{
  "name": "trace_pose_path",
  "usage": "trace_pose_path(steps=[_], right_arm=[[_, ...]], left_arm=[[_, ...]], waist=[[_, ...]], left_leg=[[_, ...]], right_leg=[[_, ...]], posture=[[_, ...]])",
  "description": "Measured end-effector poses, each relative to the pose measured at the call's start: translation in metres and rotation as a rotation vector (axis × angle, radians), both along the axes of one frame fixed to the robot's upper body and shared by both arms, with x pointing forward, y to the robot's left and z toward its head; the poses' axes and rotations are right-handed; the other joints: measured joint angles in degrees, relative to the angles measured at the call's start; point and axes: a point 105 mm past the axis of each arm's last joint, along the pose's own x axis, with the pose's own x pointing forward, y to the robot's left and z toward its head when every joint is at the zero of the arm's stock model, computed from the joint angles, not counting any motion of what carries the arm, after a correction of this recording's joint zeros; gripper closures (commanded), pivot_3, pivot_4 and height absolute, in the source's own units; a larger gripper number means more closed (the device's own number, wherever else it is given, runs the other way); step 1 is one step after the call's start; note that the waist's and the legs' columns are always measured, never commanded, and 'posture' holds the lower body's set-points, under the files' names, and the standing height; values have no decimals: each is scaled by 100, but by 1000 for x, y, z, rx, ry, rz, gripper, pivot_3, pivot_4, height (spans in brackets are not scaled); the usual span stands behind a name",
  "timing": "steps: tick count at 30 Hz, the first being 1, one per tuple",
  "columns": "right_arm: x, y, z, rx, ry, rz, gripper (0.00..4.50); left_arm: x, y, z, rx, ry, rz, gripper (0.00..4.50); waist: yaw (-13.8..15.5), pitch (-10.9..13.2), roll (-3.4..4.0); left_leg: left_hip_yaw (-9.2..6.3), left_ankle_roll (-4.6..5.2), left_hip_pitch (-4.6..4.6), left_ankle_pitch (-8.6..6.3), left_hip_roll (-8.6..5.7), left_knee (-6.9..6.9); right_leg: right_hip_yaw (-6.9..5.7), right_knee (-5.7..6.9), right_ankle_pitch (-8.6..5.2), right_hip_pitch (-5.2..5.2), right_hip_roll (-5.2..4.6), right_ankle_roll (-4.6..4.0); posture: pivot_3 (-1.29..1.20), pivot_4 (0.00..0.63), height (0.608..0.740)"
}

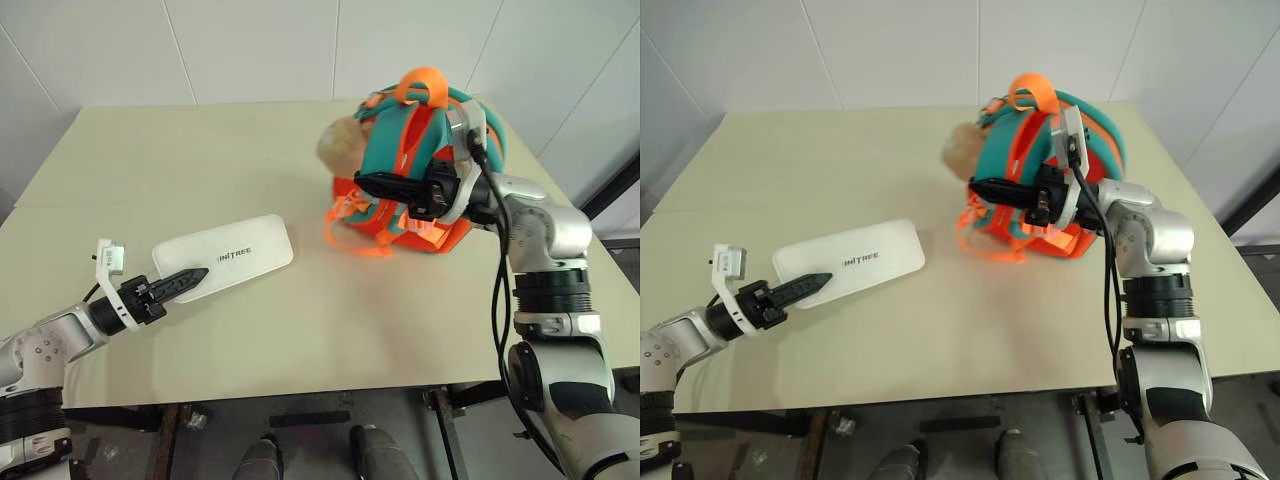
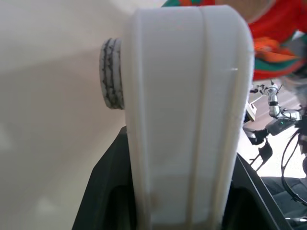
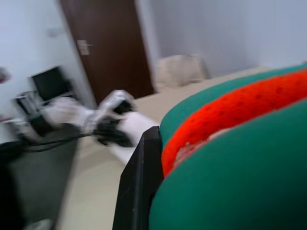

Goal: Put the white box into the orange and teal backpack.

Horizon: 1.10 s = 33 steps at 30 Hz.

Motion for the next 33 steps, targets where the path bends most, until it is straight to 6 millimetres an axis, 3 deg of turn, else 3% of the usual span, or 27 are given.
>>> trace_pose_path(steps=[5, 9, 15, 21, 24, 33], right_arm=[[-47, 1, 3, -44, 70, 147, 4483], [-67, 1, -8, -86, 131, 201, 4483], [-55, -1, -34, -120, 169, 96, 4483], [-51, -4, -55, -152, 180, 50, 4483], [-50, -5, -56, -152, 171, 40, 4483], [-50, -6, -60, -163, 163, 48, 4483]], left_arm=[[-8, 10, -3, 4, 11, 23, 3163], [-11, 13, -2, -11, 7, 34, 3163], [-15, 4, 15, -21, -73, -4, 3163], [-33, 1, 62, -33, -258, -50, 3163], [-42, 0, 81, -9, -341, -64, 3163], [-44, -18, 97, 83, -397, -189, 3163]], waist=[[119, -1, -1], [191, -4, -7], [272, -7, -13], [262, -7, -19], [259, -8, -18], [277, -7, -19]], left_leg=[[0, 2, 4, 0, -2, 6], [1, 3, 3, 0, -2, 9], [3, 4, 3, -1, -4, 11], [5, 6, 3, -2, -3, 10], [6, 6, 10, -2, -2, 10], [6, 7, 9, -1, -3, 15]], right_leg=[[0, -1, 1, 6, -3, 0], [-2, -6, 1, 9, -3, -1], [-1, -11, 3, 12, -4, -1], [-1, -13, 2, 12, -4, -1], [-1, -10, 2, 16, -3, -2], [-2, -15, 2, 21, -2, -3]], posture=[[0, 150, 740], [0, 150, 740], [0, 150, 740], [0, 150, 740], [0, 150, 740], [0, 150, 740]])
